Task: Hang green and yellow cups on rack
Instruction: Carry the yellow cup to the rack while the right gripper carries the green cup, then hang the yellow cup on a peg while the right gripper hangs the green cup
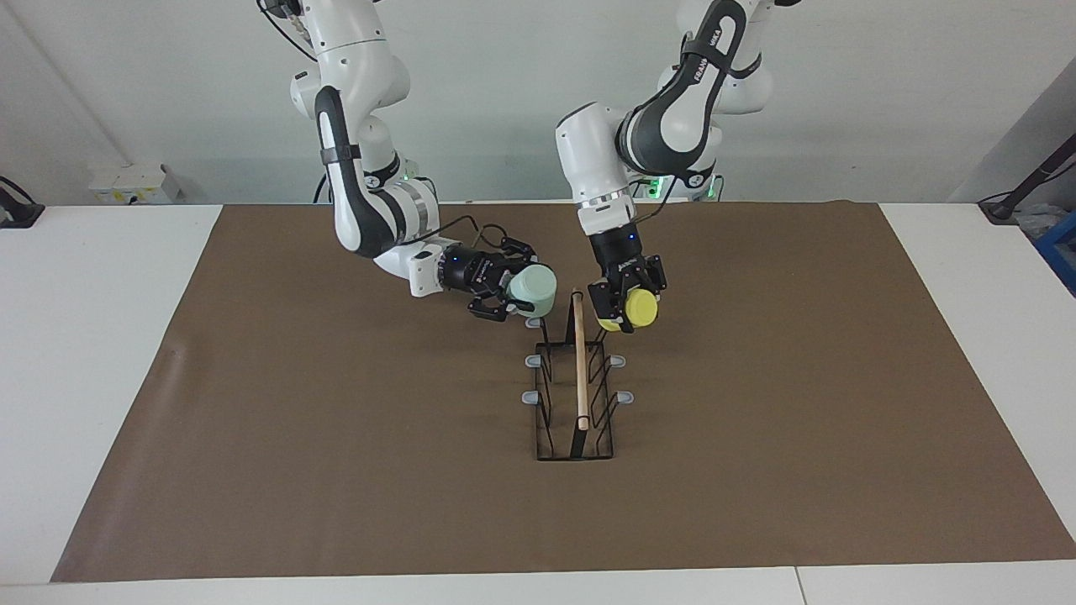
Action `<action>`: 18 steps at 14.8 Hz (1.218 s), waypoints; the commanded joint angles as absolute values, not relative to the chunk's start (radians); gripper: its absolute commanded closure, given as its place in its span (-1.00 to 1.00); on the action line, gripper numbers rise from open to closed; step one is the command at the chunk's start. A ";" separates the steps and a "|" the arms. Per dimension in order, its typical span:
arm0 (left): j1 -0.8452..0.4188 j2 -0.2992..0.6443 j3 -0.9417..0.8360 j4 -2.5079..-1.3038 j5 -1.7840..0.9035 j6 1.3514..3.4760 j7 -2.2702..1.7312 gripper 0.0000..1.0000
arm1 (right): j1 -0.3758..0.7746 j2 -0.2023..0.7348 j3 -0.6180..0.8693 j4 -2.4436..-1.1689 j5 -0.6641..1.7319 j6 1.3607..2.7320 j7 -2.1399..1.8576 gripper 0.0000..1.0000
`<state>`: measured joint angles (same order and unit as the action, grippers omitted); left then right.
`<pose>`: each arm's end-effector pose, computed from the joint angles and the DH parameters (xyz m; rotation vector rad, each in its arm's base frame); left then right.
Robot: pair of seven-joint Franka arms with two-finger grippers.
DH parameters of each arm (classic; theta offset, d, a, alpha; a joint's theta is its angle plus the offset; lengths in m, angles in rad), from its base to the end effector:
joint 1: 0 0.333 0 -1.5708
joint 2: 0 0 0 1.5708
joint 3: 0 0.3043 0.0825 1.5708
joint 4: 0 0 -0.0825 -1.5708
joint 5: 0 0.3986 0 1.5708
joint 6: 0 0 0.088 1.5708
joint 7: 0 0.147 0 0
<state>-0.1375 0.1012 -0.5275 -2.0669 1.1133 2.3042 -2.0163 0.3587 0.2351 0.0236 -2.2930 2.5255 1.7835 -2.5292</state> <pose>0.5107 -0.3391 0.3670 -2.6958 -0.8867 -1.2466 0.5288 0.2904 0.2948 -1.3547 -0.5321 -1.5773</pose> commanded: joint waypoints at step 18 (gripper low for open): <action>-0.152 0.117 -0.529 -1.976 0.967 2.226 -1.780 -1.00 | 0.364 0.321 0.032 -2.215 2.551 1.868 -2.663 1.00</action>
